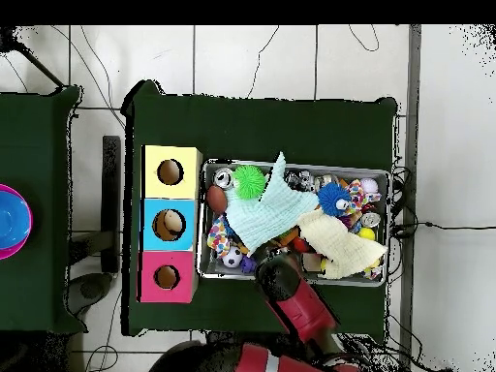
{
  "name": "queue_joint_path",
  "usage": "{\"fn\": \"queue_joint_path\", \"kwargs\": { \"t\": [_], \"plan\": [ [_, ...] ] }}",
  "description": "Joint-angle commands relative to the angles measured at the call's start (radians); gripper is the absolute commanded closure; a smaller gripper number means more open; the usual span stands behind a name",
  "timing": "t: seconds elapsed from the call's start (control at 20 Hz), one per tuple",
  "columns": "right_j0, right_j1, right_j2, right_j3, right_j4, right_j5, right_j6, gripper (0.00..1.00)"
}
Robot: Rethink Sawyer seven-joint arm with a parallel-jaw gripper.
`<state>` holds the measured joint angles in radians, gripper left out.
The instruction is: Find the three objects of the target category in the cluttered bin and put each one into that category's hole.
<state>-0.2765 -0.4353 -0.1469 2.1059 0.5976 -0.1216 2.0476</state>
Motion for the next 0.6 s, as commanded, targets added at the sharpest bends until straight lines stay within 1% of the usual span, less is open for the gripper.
{"fn": "queue_joint_path", "kwargs": {
  "t": [0.05, 0.2, 0.45, 0.6],
  "plan": [
    [0.007, -0.105, 0.012, -0.01, -0.034, 0.175, 0.114, 1.0],
    [0.015, -0.135, -0.002, 0.002, -0.05, 0.203, 0.111, 1.0],
    [-0.013, -0.173, 0.019, 0.027, -0.084, 0.202, 0.115, 1.0],
    [-0.014, -0.185, 0.02, 0.033, -0.095, 0.201, 0.123, 1.0]
  ]
}}
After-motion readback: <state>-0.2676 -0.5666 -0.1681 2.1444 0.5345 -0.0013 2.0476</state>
